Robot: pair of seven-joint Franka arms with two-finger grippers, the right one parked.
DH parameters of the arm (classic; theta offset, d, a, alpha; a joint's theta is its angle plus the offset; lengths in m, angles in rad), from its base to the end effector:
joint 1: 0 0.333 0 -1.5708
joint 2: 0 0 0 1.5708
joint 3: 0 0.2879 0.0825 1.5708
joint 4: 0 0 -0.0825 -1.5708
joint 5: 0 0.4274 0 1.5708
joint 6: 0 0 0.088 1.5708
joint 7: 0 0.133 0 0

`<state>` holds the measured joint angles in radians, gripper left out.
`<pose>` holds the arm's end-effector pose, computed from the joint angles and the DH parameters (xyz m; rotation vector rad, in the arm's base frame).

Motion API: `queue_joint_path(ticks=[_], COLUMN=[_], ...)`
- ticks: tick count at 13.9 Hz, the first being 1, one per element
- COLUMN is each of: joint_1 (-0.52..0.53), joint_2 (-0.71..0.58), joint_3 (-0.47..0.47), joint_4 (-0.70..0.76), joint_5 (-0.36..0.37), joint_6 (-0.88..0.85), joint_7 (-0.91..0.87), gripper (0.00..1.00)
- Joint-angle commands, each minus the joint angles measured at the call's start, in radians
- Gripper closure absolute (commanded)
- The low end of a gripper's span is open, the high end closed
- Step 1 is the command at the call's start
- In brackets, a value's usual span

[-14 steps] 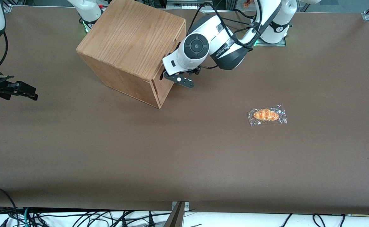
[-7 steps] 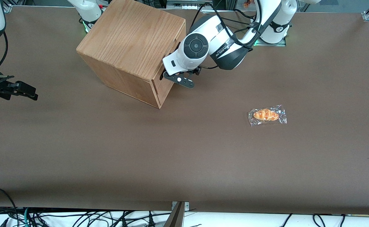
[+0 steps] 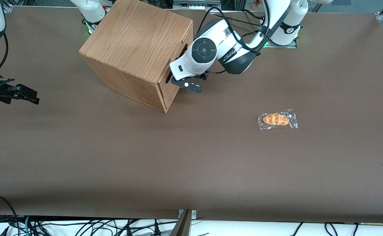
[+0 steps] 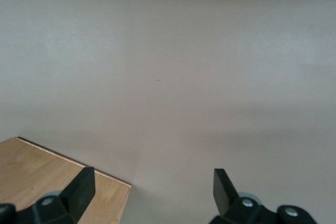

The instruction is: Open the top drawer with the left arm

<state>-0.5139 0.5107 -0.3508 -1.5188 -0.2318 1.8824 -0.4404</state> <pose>0.4575 -0.5333 0.3092 2.8340 -0.4389 -0.4795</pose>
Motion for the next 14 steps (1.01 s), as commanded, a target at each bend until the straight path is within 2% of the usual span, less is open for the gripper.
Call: queue_joint_path(ticks=[1,6,9,14], joint_1=[0.011,0.022,0.035,0.041], joint_2=[-0.014,-0.021,-0.027,-0.035], joint_3=[-0.014,-0.013,-0.014,-0.013], joint_4=[-0.018,-0.026,-0.027,-0.029], joint_5=[0.026,0.026,0.065,0.066], joint_6=[0.009,-0.002,-0.005,-0.019], joint_7=[0.011,0.011,0.012,0.011], gripper=[0.0,0.0,0.0,0.0])
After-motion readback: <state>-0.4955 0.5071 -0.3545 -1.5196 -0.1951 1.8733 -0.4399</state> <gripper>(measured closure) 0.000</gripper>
